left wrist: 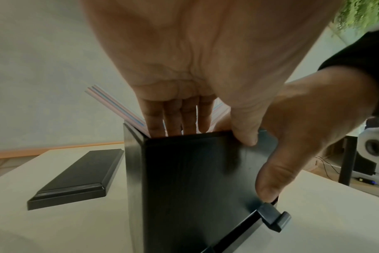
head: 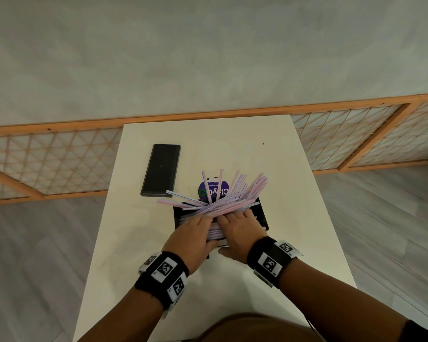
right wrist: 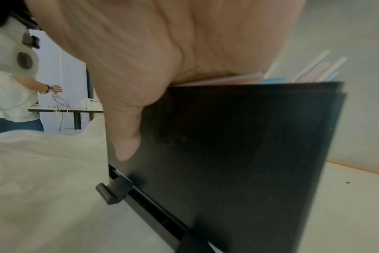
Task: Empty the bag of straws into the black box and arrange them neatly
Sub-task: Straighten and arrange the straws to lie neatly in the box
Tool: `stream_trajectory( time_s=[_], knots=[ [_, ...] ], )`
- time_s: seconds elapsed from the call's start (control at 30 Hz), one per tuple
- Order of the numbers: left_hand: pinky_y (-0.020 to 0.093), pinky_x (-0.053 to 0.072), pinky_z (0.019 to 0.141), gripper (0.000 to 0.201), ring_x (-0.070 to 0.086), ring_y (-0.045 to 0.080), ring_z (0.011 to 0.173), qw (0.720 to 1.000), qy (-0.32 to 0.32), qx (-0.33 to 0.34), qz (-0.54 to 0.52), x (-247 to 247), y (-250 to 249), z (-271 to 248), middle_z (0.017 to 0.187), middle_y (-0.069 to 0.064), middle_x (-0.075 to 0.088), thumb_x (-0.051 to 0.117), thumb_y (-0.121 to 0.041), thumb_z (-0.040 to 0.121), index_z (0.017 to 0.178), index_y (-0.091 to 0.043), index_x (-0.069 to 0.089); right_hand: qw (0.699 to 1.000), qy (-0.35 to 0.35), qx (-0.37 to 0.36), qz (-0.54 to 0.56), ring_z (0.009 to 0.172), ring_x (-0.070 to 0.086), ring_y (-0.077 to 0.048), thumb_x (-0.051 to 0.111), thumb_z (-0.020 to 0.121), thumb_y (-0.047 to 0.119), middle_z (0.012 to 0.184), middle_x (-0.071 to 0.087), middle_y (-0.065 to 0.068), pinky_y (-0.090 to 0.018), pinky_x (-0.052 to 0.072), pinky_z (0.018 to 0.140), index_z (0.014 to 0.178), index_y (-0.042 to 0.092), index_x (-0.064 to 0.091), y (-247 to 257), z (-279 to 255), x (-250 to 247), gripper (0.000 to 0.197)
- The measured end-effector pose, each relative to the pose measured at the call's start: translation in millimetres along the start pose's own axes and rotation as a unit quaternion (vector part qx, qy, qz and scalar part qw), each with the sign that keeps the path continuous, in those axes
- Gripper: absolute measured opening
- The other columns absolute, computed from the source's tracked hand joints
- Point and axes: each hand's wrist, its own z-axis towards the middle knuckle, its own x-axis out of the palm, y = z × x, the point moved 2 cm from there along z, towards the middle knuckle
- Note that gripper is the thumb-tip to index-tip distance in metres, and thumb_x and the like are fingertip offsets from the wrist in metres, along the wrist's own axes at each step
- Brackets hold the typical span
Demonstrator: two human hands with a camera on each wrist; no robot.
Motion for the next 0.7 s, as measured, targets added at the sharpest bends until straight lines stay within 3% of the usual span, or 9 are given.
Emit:
stream_trajectory(
  time_s=[0.17,0.3,0.47,0.53,0.6,0.7],
  knots=[
    [0.028,0.044,0.101,0.038,0.051,0.015,0.122,1.000,0.009,-0.009,-0.021,1.5,-1.3,1.3,0.131,-0.006,0.058,0.063,-0.042,0.095,0.129,-0.026,0.053,1.000,0.002,0.002,0.002,0.101,0.067,-0.030,0.062,0.068,0.061,0.106,0.072,0.000,-0.048,0.038,0.100,0.123,0.024,0.051,-1.5,14.1,2.0,0.067],
    [0.032,0.047,0.100,0.041,0.051,0.017,0.119,0.999,0.015,-0.020,-0.024,1.6,0.0,1.4,0.130,-0.004,0.056,0.064,-0.043,0.094,0.128,-0.024,0.054,1.000,-0.018,-0.016,0.004,0.092,0.067,-0.029,0.064,0.069,0.061,0.098,0.071,-0.001,-0.043,0.044,0.090,0.112,0.023,0.054,-5.2,14.0,0.0,0.059],
    [0.030,0.048,0.099,0.040,0.052,0.016,0.118,0.999,0.004,-0.021,-0.030,3.6,3.2,-1.8,0.127,-0.005,0.056,0.065,-0.047,0.093,0.125,-0.024,0.055,0.997,-0.036,-0.057,0.028,0.111,0.059,-0.025,0.059,0.073,0.065,0.122,0.062,0.002,-0.042,0.046,0.094,0.131,0.027,0.052,-6.4,-2.7,-5.5,0.070],
    [0.031,0.048,0.097,0.040,0.053,0.017,0.118,0.999,0.001,-0.020,-0.029,4.3,5.3,-3.4,0.125,-0.005,0.056,0.064,-0.048,0.093,0.123,-0.024,0.055,0.992,-0.089,-0.068,0.062,0.108,0.059,-0.024,0.059,0.080,0.065,0.118,0.060,0.003,-0.041,0.047,0.091,0.126,0.026,0.058,-2.6,-17.7,-18.4,0.060],
    [0.032,0.049,0.092,0.040,0.054,0.019,0.114,1.000,-0.004,-0.012,-0.015,4.0,6.6,-4.7,0.121,-0.005,0.057,0.063,-0.050,0.092,0.120,-0.023,0.055,0.970,-0.196,-0.048,0.138,0.094,0.060,-0.023,0.062,0.089,0.060,0.104,0.061,0.001,-0.036,0.048,0.081,0.108,0.021,0.065,-5.6,-35.7,-32.3,0.044],
    [0.032,0.048,0.089,0.038,0.055,0.019,0.107,1.000,-0.028,-0.002,-0.008,1.1,5.4,-5.0,0.118,-0.006,0.058,0.060,-0.053,0.093,0.118,-0.024,0.058,0.904,-0.295,0.122,0.283,0.080,0.056,-0.012,0.072,0.089,0.046,0.105,0.051,0.005,-0.025,0.048,0.070,0.102,0.021,0.059,-31.0,-54.4,-45.3,0.030]
  ],
)
